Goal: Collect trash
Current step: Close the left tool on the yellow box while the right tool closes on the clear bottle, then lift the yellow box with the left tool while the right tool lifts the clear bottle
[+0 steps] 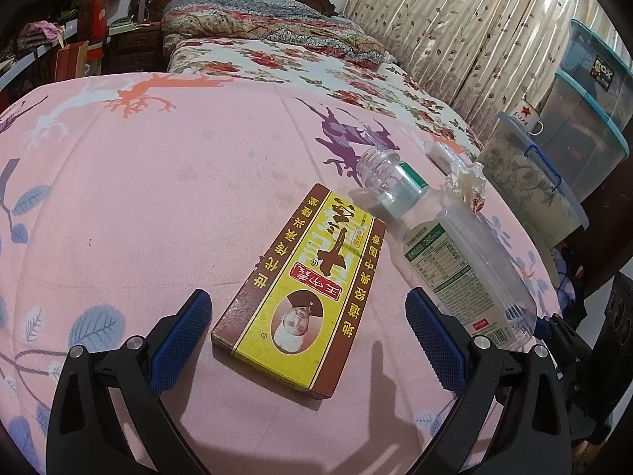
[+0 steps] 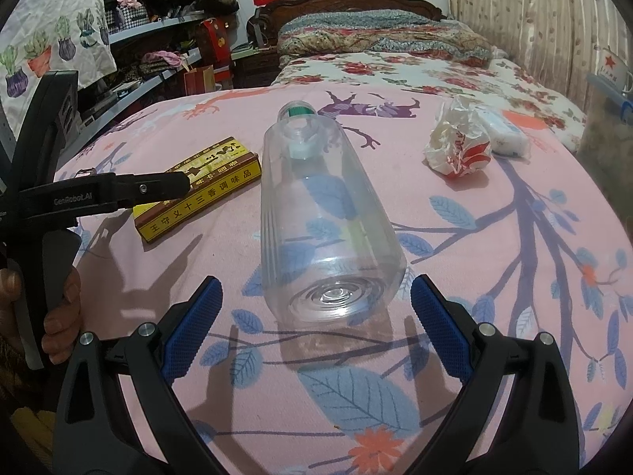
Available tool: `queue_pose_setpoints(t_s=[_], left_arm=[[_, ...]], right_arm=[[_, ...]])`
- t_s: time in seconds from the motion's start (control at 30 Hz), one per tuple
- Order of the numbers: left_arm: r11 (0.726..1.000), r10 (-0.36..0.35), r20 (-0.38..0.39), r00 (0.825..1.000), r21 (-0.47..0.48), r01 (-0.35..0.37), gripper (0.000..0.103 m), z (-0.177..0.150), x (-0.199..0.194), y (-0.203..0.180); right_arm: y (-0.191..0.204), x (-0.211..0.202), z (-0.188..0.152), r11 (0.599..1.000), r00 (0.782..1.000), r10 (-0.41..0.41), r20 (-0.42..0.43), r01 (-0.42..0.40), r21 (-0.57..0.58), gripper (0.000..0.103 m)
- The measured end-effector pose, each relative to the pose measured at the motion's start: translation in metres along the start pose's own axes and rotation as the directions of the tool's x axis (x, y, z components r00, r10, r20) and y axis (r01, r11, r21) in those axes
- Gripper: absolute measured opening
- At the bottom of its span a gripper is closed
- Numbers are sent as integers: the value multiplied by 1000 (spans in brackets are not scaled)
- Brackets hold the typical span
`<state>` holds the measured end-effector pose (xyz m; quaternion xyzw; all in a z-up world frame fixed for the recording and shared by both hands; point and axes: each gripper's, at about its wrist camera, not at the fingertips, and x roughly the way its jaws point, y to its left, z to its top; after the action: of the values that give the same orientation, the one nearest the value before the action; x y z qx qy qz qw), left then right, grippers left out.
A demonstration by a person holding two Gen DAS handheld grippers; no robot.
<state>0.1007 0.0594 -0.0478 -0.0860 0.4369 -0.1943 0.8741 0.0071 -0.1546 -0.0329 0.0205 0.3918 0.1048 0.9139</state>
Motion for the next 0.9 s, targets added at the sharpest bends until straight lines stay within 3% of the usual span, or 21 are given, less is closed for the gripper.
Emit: queue_pose_setpoints(t_s=[0.27,0.4,0.43,0.47,0.5,0.73,0.9], left_arm=[[995,80,-21,997,53,-79,95,-1,5,-12],[994,92,-20,996,60,-91,94,-1,6,-13],[994,93,-18,995,61,-92,92,-2,6,-14],[993,100,-16,995,63,-98,83,-2,6,-14],[991,114,-9,993,70,-113,74,-2,5,-15],[991,107,6,994,81,-107,64,-3,0,-17],[995,53,77,996,84,-59,62,4,-24,-26]], right_arm=[[-5,3,7,1000,1000,-7,11,8,-17,95],[-9,12,12,1000,1000,28,-13,-28,0,94],[-8,13,14,999,999,34,-10,-34,-2,90],[-7,15,16,999,999,38,-10,-38,-9,85],[-5,18,17,999,999,41,-18,-42,-20,66],[2,12,17,998,999,53,5,-53,-23,63],[2,-12,19,999,996,41,85,-40,-14,63]])
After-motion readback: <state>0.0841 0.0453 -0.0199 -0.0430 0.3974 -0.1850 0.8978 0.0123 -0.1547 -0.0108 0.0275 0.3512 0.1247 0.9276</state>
